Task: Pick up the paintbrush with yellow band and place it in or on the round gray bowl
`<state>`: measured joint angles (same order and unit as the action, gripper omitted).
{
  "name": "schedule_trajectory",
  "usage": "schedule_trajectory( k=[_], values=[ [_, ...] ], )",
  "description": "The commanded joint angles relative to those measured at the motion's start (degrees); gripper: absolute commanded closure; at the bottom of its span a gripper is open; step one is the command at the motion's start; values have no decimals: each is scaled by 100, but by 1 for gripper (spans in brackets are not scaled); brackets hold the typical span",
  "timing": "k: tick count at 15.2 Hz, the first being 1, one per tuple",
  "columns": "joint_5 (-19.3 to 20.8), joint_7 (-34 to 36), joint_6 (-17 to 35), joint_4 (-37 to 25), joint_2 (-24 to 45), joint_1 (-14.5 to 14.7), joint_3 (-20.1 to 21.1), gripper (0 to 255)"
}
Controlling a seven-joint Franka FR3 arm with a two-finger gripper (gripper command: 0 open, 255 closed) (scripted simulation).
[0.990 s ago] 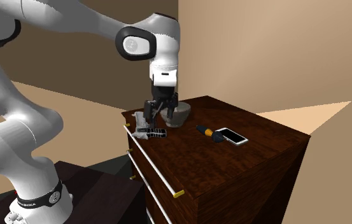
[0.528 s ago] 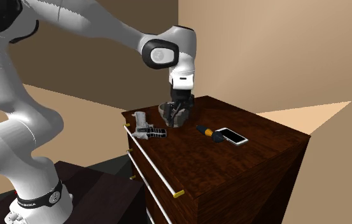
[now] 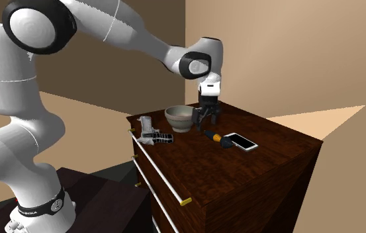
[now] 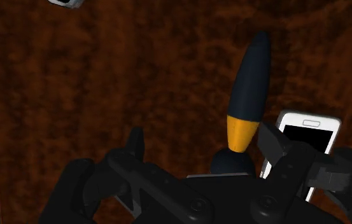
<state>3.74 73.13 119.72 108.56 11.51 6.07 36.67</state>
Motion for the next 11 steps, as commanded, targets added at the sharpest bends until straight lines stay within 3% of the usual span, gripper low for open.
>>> schedule_trajectory(
  k=[1,4,11],
  values=[
    [361,433,-8,-444,467,224,-43,0],
    [765,856,-95,-1113,1078,563,-187,0],
    [935,962,332,-900,1327,644,-279,0]
  ],
)
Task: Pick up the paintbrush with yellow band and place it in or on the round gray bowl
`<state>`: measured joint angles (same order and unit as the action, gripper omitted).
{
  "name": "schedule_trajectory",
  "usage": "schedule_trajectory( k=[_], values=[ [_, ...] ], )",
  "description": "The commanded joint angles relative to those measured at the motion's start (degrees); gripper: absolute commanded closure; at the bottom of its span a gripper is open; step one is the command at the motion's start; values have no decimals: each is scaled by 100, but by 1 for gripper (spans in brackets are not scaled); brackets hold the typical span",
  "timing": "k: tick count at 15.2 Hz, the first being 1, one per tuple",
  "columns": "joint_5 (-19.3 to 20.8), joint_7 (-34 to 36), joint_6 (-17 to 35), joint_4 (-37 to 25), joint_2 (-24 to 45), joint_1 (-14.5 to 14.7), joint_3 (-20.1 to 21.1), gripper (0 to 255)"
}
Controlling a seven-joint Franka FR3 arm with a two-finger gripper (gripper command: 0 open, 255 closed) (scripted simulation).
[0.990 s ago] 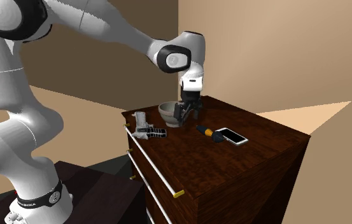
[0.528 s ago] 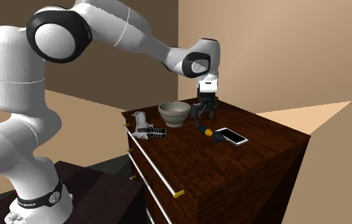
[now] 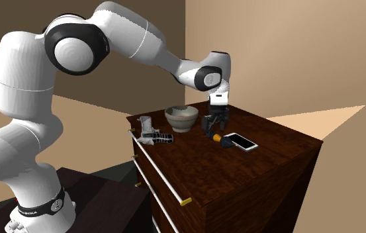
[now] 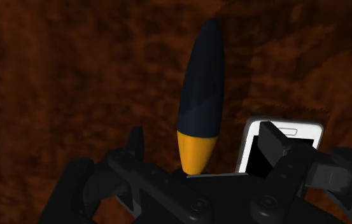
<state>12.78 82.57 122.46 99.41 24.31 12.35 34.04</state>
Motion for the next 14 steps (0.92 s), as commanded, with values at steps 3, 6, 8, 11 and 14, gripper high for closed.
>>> schedule_trajectory(
  k=[3,6,8,11,14],
  values=[
    [46,28,92,29,69,24,-25,0],
    [46,28,92,29,69,24,-25,0],
    [46,28,91,30,69,23,-24,0],
    [46,28,91,30,69,23,-24,255],
    [46,28,92,30,70,24,-25,255]
  ],
)
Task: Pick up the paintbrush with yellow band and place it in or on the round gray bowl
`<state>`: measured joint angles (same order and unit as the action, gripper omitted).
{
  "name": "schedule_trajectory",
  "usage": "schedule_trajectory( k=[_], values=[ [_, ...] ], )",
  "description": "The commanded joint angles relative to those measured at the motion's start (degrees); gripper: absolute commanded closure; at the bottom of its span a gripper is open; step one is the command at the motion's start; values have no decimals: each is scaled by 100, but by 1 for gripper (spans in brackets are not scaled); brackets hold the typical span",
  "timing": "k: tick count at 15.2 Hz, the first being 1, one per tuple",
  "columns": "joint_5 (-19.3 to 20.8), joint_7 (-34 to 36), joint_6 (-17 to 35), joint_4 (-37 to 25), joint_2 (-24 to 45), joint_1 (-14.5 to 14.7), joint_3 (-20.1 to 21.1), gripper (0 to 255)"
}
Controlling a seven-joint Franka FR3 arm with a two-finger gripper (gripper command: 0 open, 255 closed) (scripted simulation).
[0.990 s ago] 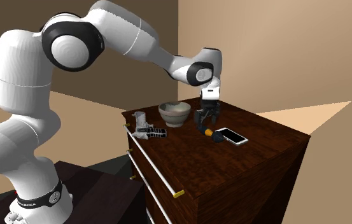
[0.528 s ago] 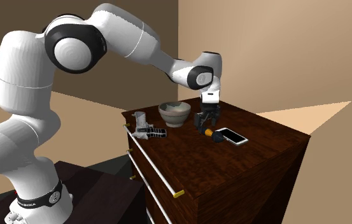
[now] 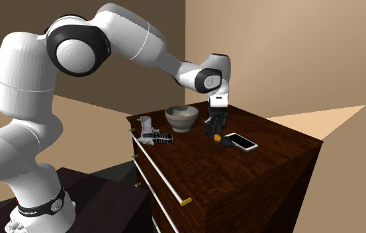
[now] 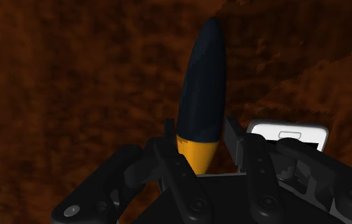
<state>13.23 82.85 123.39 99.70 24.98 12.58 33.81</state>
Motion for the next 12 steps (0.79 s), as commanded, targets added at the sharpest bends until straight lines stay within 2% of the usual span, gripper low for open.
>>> schedule_trajectory(
  k=[1,4,12],
  values=[
    [0,0,-1,3,1,0,-1,255],
    [1,-1,-1,0,3,0,-1,255],
    [-173,-96,-512,-304,-240,-51,93,255]
  ],
)
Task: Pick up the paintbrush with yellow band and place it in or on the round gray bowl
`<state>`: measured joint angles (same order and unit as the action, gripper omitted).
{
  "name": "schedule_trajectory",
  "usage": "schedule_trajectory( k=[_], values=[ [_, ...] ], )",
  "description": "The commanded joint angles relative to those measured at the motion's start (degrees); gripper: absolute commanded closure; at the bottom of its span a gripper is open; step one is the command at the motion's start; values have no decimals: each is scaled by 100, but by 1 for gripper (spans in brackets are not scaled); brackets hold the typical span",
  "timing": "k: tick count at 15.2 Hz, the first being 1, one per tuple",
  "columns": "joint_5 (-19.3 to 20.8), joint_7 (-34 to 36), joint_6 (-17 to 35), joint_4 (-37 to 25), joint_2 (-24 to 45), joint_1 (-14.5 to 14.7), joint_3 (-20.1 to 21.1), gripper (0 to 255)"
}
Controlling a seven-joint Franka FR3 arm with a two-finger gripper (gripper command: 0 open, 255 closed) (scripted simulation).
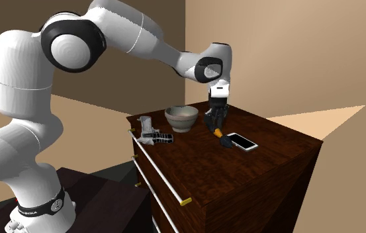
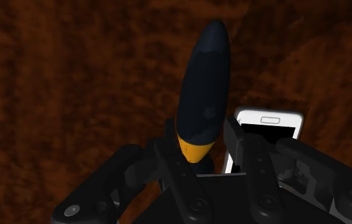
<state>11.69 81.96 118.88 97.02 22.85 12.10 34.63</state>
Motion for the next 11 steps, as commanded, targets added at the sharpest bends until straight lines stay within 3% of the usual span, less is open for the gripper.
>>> schedule_trajectory(
  k=[1,11],
  values=[
    [-38,-17,-126,-80,-53,-7,20,255],
    [-181,-95,-813,-611,-244,-16,92,255]
  ],
)
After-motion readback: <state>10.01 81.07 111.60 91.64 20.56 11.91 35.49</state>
